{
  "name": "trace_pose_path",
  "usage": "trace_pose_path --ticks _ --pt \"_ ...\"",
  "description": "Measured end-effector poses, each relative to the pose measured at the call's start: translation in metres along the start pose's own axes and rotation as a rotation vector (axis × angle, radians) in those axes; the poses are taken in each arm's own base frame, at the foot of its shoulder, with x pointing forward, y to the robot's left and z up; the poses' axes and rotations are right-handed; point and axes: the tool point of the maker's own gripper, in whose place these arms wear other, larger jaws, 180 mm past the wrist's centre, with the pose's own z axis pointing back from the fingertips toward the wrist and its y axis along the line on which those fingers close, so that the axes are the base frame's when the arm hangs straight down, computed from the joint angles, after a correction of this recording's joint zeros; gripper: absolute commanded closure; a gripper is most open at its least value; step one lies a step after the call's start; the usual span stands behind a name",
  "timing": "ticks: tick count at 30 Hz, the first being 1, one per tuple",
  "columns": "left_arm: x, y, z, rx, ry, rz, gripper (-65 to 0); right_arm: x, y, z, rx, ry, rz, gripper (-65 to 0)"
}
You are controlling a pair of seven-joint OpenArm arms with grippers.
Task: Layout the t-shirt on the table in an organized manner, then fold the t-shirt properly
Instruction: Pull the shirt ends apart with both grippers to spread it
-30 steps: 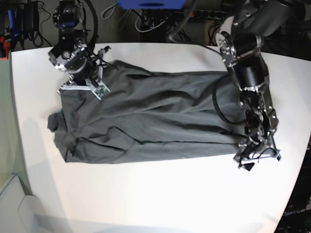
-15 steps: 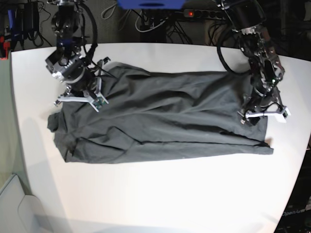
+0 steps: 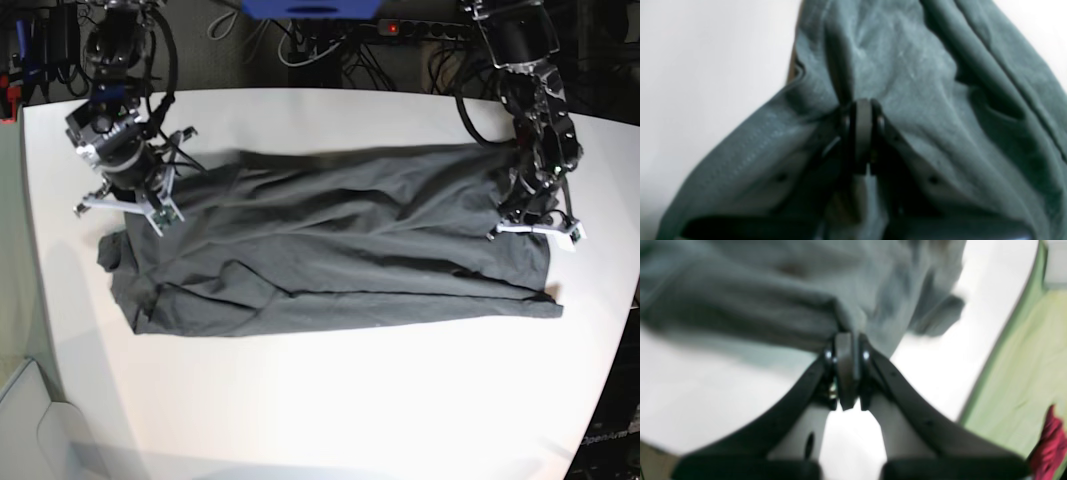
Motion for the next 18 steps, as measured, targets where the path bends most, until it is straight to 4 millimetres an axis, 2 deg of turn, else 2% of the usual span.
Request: trace_pose_path --ticks 4,9,12,15,18 --pt "0.001 0.005 0.001 -0.001 0.038 -0.012 -0.1 -0.029 0.032 0.005 0.074 0.063 -0.008 0.0" --pt "0.008 0.016 0.004 0.019 0.057 -0.042 -0.1 -0.051 0.054 0.016 0.114 0.110 -0.019 -2.1" --pt "0.011 0.018 0.009 0.026 0.079 -0.052 -0.1 -0.060 0.062 0.019 0.133 0.131 -0.020 -9.5" --pt "0.011 0.023 0.014 0.042 0.099 -0.072 -0.1 -0.064 0.067 0.023 0.140 0.155 -0.028 -21.5" --pt "0.011 0.020 0.017 0.034 0.117 -0.074 -0.1 -0.069 0.068 0.029 0.139 0.173 -0.025 -33.1"
